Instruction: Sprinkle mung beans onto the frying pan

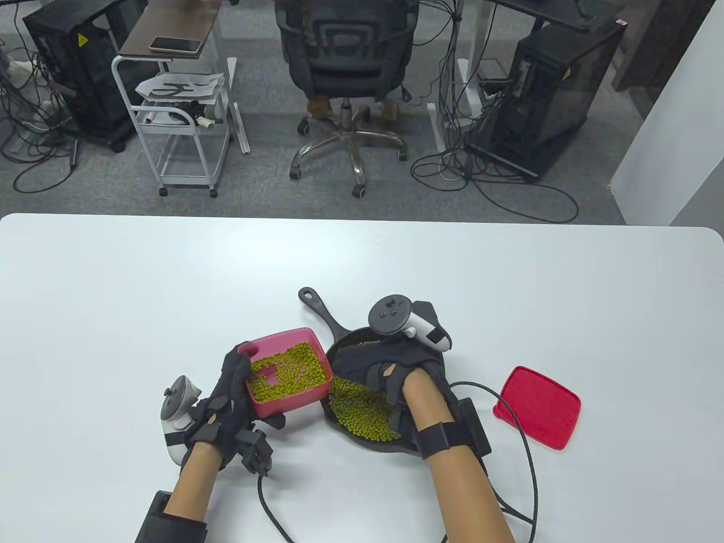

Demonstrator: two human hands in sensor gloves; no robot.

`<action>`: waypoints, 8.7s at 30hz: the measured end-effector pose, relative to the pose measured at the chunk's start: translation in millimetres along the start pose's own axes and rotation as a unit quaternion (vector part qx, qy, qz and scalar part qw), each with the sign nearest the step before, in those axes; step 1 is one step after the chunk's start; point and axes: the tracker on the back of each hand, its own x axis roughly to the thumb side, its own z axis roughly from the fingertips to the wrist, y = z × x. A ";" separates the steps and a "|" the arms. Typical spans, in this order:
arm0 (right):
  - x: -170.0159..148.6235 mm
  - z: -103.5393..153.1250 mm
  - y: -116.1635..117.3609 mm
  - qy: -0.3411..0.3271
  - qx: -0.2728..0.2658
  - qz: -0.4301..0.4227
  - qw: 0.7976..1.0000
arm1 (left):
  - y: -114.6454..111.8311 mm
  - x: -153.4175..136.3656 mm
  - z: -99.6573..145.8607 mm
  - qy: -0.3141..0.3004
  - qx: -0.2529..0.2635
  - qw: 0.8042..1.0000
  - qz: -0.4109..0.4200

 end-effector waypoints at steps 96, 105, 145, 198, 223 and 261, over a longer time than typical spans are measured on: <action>92.3 69.8 51.6 -0.130 -0.078 0.361 0.920 | -42.0 -30.7 -3.2 0.023 -0.130 0.990 -0.042; 89.4 72.5 50.4 -0.150 -0.097 0.355 0.918 | -43.4 -30.5 -4.0 0.018 -0.140 0.989 -0.040; -35.7 67.5 48.1 -0.081 -0.204 -0.201 0.955 | -59.5 -39.2 -16.3 -0.008 -0.183 0.983 -0.017; -37.3 72.0 89.6 -0.129 -0.243 -0.299 0.914 | -54.9 -27.7 -9.4 -0.025 -0.087 0.996 0.012; -46.8 85.6 78.0 -0.134 -0.304 -0.320 0.887 | -82.6 -18.6 5.2 -0.089 -0.110 0.977 -0.157; -45.2 84.7 71.2 -0.165 -0.260 -0.300 0.903 | -32.8 18.8 15.4 -0.130 0.010 0.987 -0.094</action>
